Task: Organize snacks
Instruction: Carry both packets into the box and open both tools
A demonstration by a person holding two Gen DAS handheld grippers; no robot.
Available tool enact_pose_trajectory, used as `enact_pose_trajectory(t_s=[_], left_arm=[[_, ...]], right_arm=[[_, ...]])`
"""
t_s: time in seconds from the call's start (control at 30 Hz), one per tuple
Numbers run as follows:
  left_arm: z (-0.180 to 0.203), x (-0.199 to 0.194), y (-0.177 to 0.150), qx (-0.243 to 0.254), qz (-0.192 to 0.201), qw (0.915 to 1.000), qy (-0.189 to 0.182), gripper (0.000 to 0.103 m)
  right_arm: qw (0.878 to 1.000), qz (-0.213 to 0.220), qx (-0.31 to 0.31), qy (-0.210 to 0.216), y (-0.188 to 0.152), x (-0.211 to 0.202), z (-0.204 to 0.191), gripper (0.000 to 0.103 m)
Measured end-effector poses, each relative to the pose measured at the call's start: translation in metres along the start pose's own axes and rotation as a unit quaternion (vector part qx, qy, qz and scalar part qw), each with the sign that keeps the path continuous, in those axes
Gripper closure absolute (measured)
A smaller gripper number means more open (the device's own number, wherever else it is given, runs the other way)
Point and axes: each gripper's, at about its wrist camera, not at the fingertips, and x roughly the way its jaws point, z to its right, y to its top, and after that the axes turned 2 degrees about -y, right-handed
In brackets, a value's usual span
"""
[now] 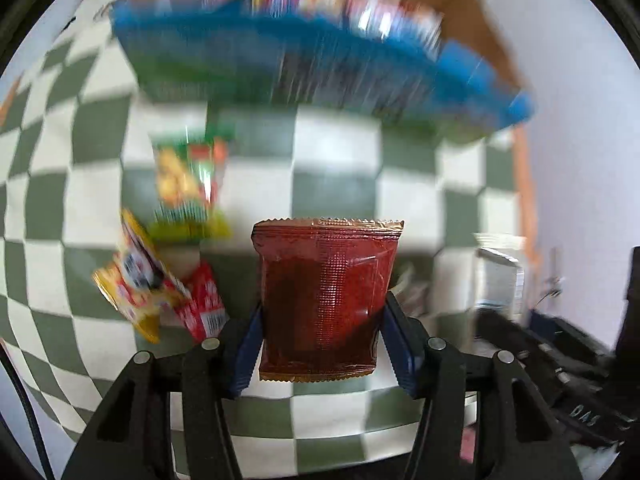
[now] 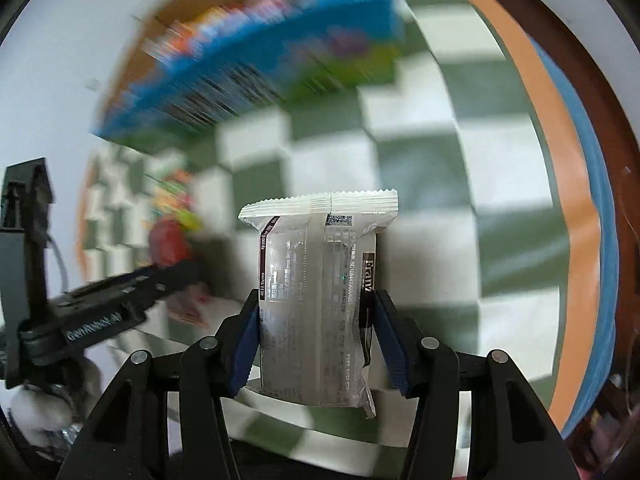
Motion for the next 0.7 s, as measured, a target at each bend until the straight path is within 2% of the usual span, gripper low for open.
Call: enact_pose_trajectory(t_s=[0.03, 0.13, 0.2, 0.3, 0.47, 0.57, 0.7], left_arm=[[0.0, -0.015, 0.018, 0.002, 0.01, 0.9999, -0.005, 0.05], [-0.009, -0.059, 0.074, -0.004, 0.044, 0.9988, -0.02, 0.05], [-0.01, -0.079, 0.119, -0.004, 0.062, 0.998, -0.008, 0.05], [-0.018, -0.083, 0.167, -0.01, 0.073, 0.9972, 0.014, 0.05], [-0.052, -0.064, 0.218, -0.044, 0.054, 0.997, 0.035, 0.05], [-0.067, -0.041, 0.241, -0.06, 0.031, 0.9968, 0.044, 0.05], [-0.078, -0.015, 0.246, -0.062, 0.008, 0.9965, 0.055, 0.05]], right_arm=[[1.0, 0.01, -0.005, 0.01, 0.024, -0.012, 0.0, 0.047], [0.997, 0.047, -0.023, 0.047, 0.066, -0.048, -0.019, 0.047], [0.995, 0.077, -0.044, 0.055, 0.092, -0.063, -0.043, 0.047], [0.991, 0.111, -0.063, 0.049, 0.14, -0.061, -0.076, 0.047], [0.989, 0.123, -0.082, 0.024, 0.203, -0.036, -0.106, 0.047], [0.99, 0.112, -0.082, 0.008, 0.221, -0.013, -0.111, 0.047], [0.993, 0.094, -0.078, -0.002, 0.233, 0.011, -0.108, 0.047]])
